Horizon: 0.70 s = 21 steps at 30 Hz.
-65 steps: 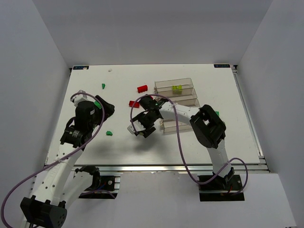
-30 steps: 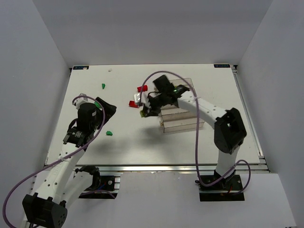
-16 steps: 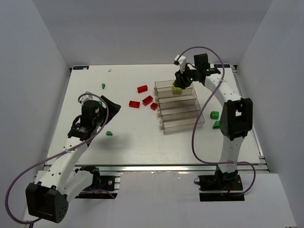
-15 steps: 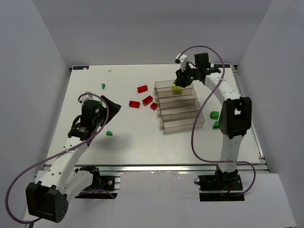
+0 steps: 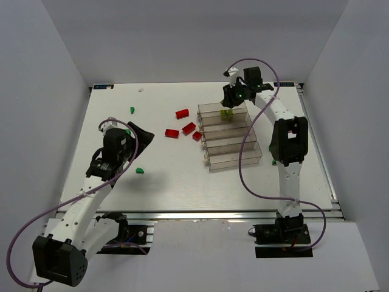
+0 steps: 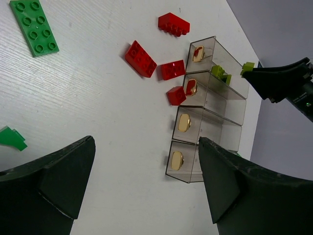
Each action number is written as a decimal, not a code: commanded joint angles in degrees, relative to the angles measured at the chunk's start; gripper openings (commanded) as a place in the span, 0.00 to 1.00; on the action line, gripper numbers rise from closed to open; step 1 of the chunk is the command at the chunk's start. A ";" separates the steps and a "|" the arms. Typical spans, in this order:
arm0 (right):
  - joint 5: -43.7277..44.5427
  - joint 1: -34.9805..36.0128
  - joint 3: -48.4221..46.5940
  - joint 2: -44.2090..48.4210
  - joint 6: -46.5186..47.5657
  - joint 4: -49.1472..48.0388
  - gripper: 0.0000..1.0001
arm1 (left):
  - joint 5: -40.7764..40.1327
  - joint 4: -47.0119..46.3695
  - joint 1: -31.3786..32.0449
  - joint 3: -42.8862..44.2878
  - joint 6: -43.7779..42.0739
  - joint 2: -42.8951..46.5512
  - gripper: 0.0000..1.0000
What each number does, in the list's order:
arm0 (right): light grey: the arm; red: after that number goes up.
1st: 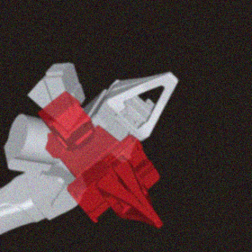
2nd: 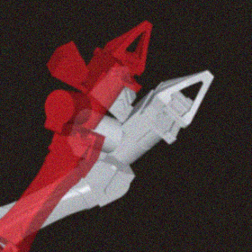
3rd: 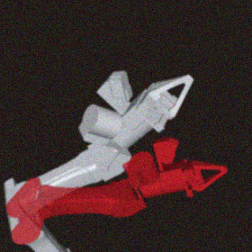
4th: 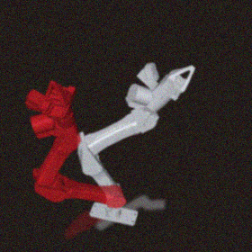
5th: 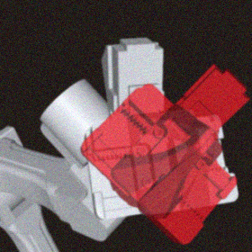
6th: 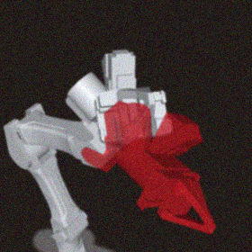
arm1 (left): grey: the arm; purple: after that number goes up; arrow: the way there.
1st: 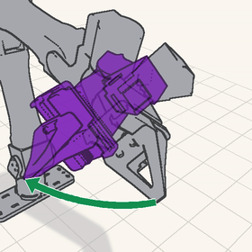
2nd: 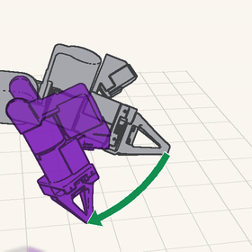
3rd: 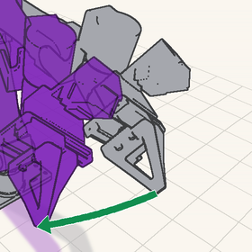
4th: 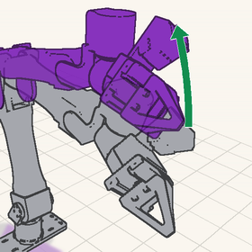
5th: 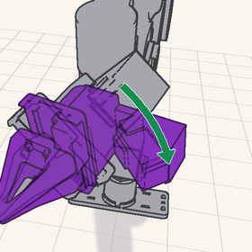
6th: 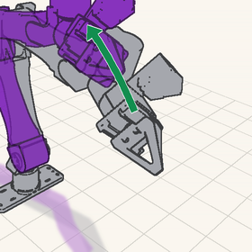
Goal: Sort the legos into containers by color
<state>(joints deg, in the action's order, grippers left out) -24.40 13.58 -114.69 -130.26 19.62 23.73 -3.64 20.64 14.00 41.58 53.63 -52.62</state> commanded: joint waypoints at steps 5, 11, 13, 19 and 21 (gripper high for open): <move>0.14 0.04 -0.53 0.09 0.24 -0.70 0.52 | -0.58 -0.25 -0.38 -0.36 0.69 0.68 0.96; -0.64 -0.31 0.26 1.14 1.91 0.97 0.71 | -1.98 1.59 -0.55 1.13 0.78 -1.78 0.95; -1.43 -0.84 0.35 2.28 1.83 1.41 0.75 | -2.77 2.90 -0.64 1.31 1.22 -2.31 0.94; -3.72 -1.45 1.22 11.06 7.53 2.03 0.89 | -6.73 8.97 -1.43 1.31 4.11 -2.84 0.83; -5.20 -1.72 6.74 16.14 6.67 -1.30 0.89 | -7.87 10.29 -1.69 1.13 4.55 -3.54 0.71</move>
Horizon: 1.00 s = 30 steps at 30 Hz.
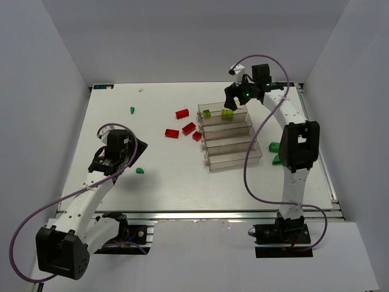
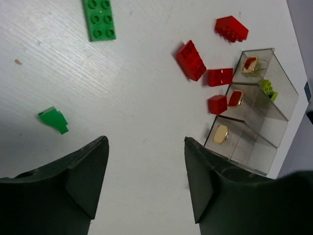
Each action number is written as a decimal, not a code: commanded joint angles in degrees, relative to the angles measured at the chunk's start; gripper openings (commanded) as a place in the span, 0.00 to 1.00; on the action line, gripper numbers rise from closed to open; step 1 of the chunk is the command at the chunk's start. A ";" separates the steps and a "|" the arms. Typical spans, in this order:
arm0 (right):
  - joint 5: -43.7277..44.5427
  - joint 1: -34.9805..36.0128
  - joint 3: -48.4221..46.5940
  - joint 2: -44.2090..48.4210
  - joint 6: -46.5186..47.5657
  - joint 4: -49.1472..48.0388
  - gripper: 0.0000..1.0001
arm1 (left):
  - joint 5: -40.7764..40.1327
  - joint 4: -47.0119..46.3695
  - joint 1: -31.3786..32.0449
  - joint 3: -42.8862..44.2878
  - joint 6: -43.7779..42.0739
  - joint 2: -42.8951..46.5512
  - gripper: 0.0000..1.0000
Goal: Sort the legos into containers by color
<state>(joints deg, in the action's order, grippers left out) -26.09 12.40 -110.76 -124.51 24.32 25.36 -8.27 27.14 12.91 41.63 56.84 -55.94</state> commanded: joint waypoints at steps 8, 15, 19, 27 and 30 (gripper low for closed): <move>-27.97 -2.21 13.18 21.12 7.33 5.41 0.24 | -4.99 8.45 -3.76 8.20 -6.64 -12.32 0.54; -20.07 -2.38 19.09 24.31 5.04 5.31 0.68 | -5.09 11.18 -6.58 18.83 -10.43 -28.22 0.81; -19.62 -2.65 21.45 25.63 5.04 5.40 0.70 | -5.00 13.64 -6.67 25.95 -11.49 -38.70 0.86; -19.44 -4.32 25.24 28.00 2.76 2.76 0.70 | -7.90 16.46 -6.67 38.08 -15.35 -51.01 0.88; -19.79 -5.02 26.30 28.53 1.70 1.88 0.70 | -8.86 16.29 -6.67 38.97 -16.32 -53.21 0.87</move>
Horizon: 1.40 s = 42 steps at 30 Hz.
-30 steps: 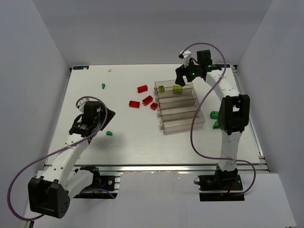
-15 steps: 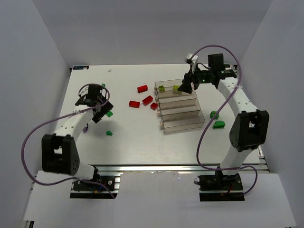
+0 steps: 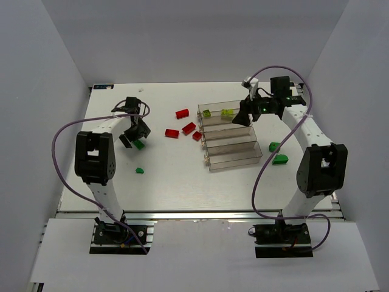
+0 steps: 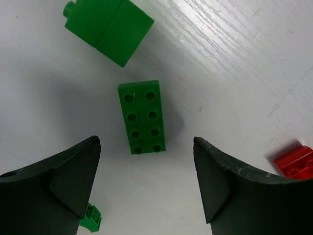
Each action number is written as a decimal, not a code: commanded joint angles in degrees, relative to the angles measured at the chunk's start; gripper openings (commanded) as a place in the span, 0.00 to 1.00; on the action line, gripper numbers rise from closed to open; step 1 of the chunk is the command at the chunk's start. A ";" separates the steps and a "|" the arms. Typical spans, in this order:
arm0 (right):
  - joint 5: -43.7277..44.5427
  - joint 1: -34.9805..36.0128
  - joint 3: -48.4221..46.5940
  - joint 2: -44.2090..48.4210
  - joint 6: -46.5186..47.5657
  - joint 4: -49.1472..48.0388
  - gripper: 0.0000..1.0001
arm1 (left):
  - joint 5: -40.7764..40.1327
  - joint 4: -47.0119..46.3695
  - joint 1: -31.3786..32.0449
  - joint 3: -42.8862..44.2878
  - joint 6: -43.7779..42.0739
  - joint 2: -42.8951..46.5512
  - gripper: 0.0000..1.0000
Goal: Sort the legos into containers by color
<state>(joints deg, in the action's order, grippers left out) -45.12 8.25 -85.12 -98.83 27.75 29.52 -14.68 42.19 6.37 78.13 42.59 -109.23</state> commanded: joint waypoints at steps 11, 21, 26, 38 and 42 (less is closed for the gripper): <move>-1.98 -2.01 1.54 3.46 -2.96 -3.15 0.70 | -2.02 -2.90 -0.22 -2.36 -1.90 -2.57 0.72; -2.69 -2.10 3.38 5.13 -3.84 -4.12 0.70 | -0.88 -5.72 -0.22 -5.61 -2.07 -1.60 0.31; -2.77 -2.01 4.70 6.45 -3.40 -4.12 0.70 | 0.44 -9.58 1.09 -9.83 -3.12 5.93 0.15; -7.17 -2.80 5.58 8.30 -0.24 -1.75 0.25 | 24.95 -39.28 17.88 -15.55 -17.01 19.76 0.08; -7.96 -3.15 5.67 8.56 0.38 -1.30 0.07 | 32.42 -44.30 19.29 -10.64 -20.43 14.32 0.08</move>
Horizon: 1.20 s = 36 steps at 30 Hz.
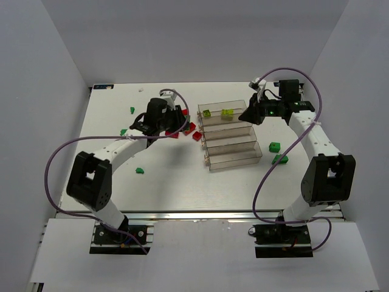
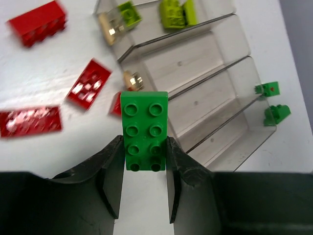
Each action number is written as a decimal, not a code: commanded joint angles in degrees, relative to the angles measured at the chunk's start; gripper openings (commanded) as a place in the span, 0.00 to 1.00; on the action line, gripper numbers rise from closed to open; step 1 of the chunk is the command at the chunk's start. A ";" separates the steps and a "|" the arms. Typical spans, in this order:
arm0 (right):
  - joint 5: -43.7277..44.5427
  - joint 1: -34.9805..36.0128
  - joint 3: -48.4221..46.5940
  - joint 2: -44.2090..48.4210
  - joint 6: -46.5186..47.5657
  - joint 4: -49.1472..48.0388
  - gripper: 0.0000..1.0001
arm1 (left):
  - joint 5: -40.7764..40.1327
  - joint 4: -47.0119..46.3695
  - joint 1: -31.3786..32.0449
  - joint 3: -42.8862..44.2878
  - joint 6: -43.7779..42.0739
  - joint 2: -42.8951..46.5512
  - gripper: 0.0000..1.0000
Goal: Sort the legos into containers by color
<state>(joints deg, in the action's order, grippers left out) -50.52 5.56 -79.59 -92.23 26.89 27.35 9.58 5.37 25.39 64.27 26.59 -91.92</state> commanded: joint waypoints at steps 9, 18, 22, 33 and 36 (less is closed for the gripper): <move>-2.30 -2.04 1.54 3.98 1.67 1.03 0.08 | 14.33 -5.72 5.20 26.08 -12.09 -22.94 0.11; -2.21 -4.86 3.83 5.65 1.93 0.95 0.16 | 8.71 -2.82 7.92 33.98 -13.40 -31.03 0.28; -2.04 -4.95 4.01 5.57 2.72 1.73 0.17 | 4.75 -0.80 8.54 36.01 -14.63 -32.88 0.38; 2.61 -4.86 4.80 4.60 5.97 4.37 0.34 | -0.44 1.58 8.71 36.98 -13.93 -33.15 0.68; 5.69 -4.95 4.97 3.98 7.11 6.04 0.41 | -0.71 1.66 8.71 36.72 -13.41 -32.27 0.71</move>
<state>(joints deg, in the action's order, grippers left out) -47.66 0.75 -75.07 -88.51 31.92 31.29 10.26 6.44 33.78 99.18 12.93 -126.17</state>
